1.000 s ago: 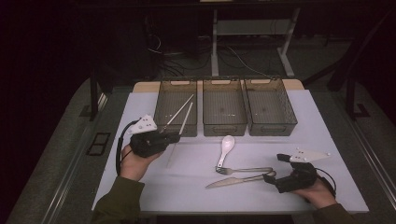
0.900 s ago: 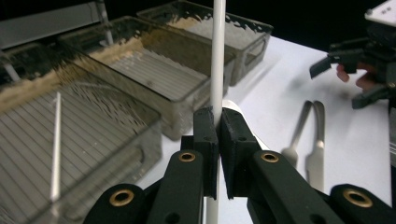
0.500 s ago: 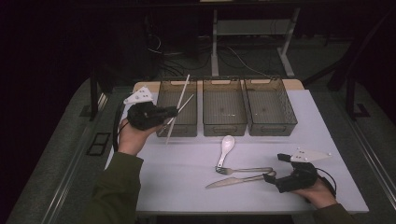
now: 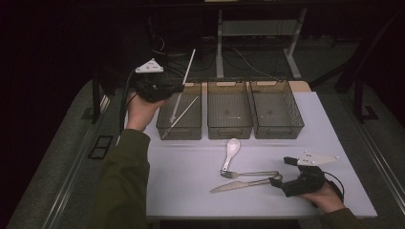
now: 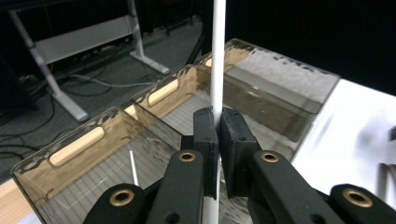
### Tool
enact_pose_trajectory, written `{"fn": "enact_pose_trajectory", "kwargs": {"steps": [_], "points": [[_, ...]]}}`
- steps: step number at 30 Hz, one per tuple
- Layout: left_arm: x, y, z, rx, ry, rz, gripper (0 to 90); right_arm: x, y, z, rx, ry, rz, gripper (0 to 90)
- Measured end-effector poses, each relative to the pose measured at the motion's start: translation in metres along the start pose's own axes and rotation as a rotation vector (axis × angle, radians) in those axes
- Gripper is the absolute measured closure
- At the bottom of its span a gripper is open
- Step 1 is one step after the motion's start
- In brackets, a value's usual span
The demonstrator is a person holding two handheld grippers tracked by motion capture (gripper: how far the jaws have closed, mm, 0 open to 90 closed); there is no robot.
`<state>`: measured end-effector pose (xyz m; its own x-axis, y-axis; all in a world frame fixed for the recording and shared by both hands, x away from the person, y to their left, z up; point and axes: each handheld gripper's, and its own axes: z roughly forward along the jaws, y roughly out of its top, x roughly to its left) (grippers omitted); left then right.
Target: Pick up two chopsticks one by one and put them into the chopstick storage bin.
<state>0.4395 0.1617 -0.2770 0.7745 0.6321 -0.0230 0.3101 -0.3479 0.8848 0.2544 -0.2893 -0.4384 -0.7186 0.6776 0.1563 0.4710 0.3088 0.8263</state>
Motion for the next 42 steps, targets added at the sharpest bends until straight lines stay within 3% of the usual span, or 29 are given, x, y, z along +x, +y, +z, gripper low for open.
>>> {"fn": "enact_pose_trajectory", "kwargs": {"steps": [6, 12, 23, 26, 33, 40, 42], "points": [[0.016, -0.013, 0.023, 0.090, 0.040, -0.025, 84.7, 0.000, 0.000, -0.001, -0.003, 0.003, 0.001, 0.8], [0.027, -0.028, 0.040, 0.158, 0.049, -0.059, 84.6, 0.000, 0.000, -0.001, -0.002, 0.008, -0.001, 0.8], [0.039, -0.065, 0.056, 0.274, 0.066, -0.108, 84.6, 0.000, 0.000, -0.001, -0.001, 0.009, 0.000, 0.8], [0.042, -0.072, 0.056, 0.274, 0.069, -0.142, 84.5, 0.000, 0.000, 0.000, -0.001, 0.008, 0.000, 0.8], [0.042, -0.074, 0.061, 0.292, 0.082, -0.141, 84.3, 0.000, 0.000, 0.000, 0.001, 0.007, -0.001, 0.8], [0.041, -0.075, 0.071, 0.324, 0.146, -0.164, 83.7, 0.000, 0.000, 0.000, -0.001, 0.008, 0.000, 0.8], [0.040, -0.076, 0.074, 0.327, 0.147, -0.167, 83.6, 0.000, 0.000, 0.000, -0.001, 0.009, 0.001, 0.8]]}}
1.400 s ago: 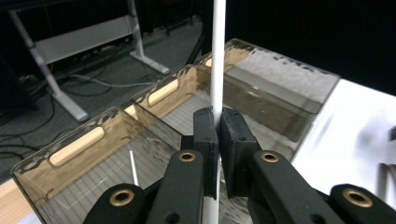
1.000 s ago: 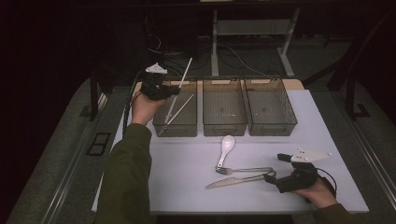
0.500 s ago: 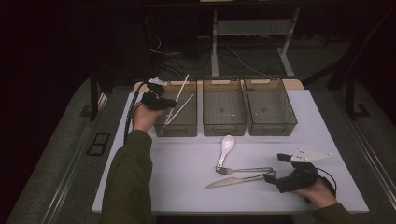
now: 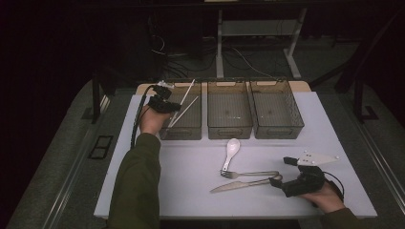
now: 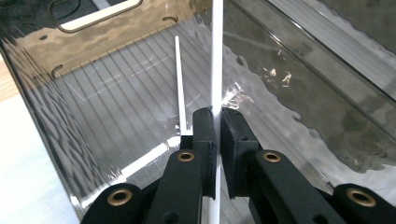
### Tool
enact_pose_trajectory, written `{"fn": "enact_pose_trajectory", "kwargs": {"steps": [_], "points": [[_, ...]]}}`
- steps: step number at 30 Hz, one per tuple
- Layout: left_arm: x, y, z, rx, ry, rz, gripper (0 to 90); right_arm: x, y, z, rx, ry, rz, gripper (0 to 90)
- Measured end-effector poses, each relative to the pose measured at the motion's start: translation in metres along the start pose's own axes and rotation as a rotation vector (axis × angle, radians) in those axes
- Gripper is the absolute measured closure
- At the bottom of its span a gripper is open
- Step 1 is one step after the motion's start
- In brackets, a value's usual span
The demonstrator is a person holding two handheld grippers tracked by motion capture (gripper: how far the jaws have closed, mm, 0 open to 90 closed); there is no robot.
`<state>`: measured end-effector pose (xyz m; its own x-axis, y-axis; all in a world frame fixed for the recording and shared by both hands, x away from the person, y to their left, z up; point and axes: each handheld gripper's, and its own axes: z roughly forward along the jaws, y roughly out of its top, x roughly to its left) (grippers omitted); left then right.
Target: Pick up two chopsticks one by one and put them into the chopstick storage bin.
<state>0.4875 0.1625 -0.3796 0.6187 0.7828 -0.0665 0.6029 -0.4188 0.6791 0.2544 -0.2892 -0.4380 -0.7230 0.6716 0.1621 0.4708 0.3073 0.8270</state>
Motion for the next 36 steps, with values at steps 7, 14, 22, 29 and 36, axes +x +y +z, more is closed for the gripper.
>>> {"fn": "enact_pose_trajectory", "kwargs": {"steps": [7, 14, 22, 29, 36], "points": [[-0.001, 0.000, 0.003, 0.012, 0.022, 0.000, 80.7, 0.000, 0.000, 0.000, -0.001, 0.002, -0.002, 0.8], [-0.002, 0.001, -0.002, 0.001, 0.019, 0.007, 79.0, 0.000, 0.000, 0.000, 0.000, 0.002, -0.002, 0.8], [-0.012, 0.007, -0.022, -0.067, -0.052, 0.016, 72.1, 0.000, 0.000, 0.000, -0.001, 0.000, -0.001, 0.8], [-0.027, 0.003, -0.037, -0.115, -0.131, 0.043, 61.9, -0.001, 0.000, 0.001, 0.002, 0.001, -0.001, 0.7], [-0.045, -0.006, -0.050, -0.155, -0.176, 0.075, 52.4, 0.001, 0.001, 0.000, 0.001, -0.001, -0.007, 0.8]]}}
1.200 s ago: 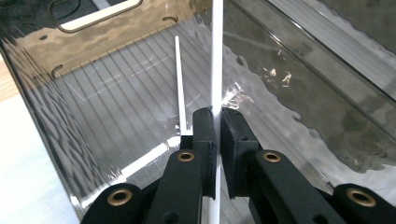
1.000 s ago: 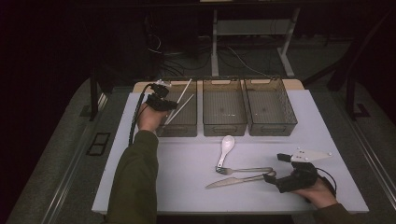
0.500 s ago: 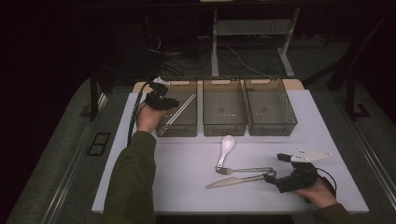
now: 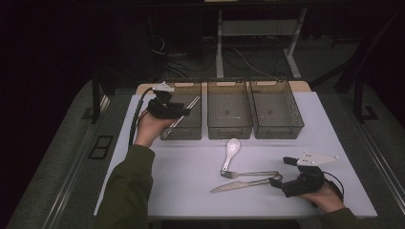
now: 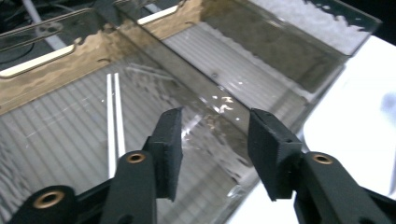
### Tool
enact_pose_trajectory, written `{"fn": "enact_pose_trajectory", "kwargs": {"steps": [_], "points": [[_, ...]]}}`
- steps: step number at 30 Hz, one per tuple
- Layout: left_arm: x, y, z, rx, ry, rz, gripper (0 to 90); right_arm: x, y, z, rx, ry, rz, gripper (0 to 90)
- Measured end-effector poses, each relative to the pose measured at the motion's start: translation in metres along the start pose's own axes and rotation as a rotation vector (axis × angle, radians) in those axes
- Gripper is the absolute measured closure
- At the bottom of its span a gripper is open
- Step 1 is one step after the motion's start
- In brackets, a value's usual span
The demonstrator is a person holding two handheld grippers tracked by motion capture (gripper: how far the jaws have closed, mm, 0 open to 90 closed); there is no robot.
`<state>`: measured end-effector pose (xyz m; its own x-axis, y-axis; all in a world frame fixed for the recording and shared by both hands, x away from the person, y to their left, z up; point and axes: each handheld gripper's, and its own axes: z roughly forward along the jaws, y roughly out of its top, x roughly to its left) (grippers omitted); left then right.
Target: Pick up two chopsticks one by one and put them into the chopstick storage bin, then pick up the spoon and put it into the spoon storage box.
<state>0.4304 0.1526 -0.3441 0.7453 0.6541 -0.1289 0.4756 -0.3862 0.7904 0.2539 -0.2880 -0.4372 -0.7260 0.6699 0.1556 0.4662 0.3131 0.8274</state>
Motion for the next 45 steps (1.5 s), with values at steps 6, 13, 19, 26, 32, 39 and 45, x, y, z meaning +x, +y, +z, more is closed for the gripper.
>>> {"fn": "enact_pose_trajectory", "kwargs": {"steps": [6, 13, 19, 26, 32, 39, 45], "points": [[-0.020, -0.011, -0.011, -0.024, -0.027, 0.016, 42.7, 0.000, -0.001, -0.001, -0.001, 0.002, -0.002, 0.8], [-0.043, -0.028, -0.019, -0.035, -0.023, 0.034, 33.0, 0.000, -0.001, -0.002, -0.006, 0.004, -0.002, 0.8], [-0.057, -0.042, -0.023, -0.045, -0.024, 0.036, 26.8, 0.001, -0.001, -0.002, -0.004, 0.001, -0.004, 0.8], [-0.068, -0.064, -0.023, -0.049, -0.025, 0.025, 22.1, 0.001, -0.001, -0.002, -0.007, 0.001, -0.004, 0.8], [-0.079, -0.079, -0.023, -0.043, -0.033, 0.035, 22.8, 0.001, -0.001, -0.002, -0.007, 0.001, -0.004, 0.8], [-0.088, -0.100, -0.019, -0.022, -0.043, 0.040, 25.0, 0.001, -0.001, -0.002, -0.006, 0.004, -0.004, 0.8], [-0.091, -0.109, -0.015, -0.014, -0.068, 0.050, 38.1, 0.002, -0.001, -0.002, -0.005, 0.006, -0.008, 0.7]]}}
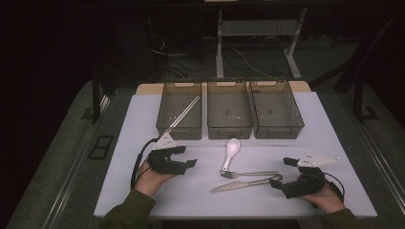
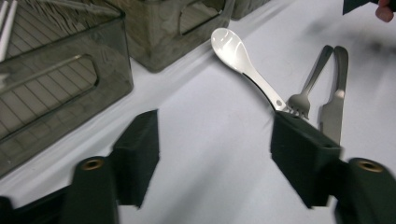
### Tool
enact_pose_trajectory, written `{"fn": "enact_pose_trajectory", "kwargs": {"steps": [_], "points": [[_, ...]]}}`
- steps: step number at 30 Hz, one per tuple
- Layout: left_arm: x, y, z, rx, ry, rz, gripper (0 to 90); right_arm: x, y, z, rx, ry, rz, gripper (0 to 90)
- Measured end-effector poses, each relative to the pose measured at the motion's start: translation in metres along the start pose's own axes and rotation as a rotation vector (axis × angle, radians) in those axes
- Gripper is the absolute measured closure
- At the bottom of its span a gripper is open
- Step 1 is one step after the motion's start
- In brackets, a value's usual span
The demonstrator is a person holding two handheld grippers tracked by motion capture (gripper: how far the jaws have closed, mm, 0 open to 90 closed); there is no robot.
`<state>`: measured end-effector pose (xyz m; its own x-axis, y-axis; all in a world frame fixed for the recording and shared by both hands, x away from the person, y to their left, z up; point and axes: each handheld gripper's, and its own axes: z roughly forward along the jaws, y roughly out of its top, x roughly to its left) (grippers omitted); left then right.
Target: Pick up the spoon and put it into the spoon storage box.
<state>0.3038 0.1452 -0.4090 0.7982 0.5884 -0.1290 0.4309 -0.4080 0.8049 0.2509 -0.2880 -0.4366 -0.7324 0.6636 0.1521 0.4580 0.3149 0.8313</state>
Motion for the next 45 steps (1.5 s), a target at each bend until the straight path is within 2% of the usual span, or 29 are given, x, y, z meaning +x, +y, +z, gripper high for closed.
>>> {"fn": "enact_pose_trajectory", "kwargs": {"steps": [6, 11, 20, 34, 42, 45], "points": [[-0.003, 0.005, 0.008, -0.004, -0.039, 0.025, 68.5, -0.001, 0.000, 0.000, -0.001, -0.001, 0.006, 0.8], [-0.005, 0.011, 0.019, 0.011, -0.079, 0.042, 88.7, -0.001, 0.000, 0.001, 0.003, 0.000, 0.004, 0.8], [-0.014, 0.019, 0.036, 0.017, -0.130, 0.081, 89.0, -0.001, 0.000, 0.001, 0.003, -0.001, 0.006, 0.8], [-0.029, 0.033, 0.072, 0.030, -0.206, 0.097, 89.0, -0.001, 0.000, 0.001, 0.004, -0.003, 0.007, 0.8], [-0.042, 0.039, 0.098, 0.070, -0.233, 0.124, 89.0, -0.001, 0.000, 0.000, -0.003, 0.000, 0.009, 0.8], [-0.045, 0.039, 0.106, 0.085, -0.233, 0.120, 89.0, -0.001, 0.000, 0.000, 0.000, 0.001, 0.006, 0.8]]}}
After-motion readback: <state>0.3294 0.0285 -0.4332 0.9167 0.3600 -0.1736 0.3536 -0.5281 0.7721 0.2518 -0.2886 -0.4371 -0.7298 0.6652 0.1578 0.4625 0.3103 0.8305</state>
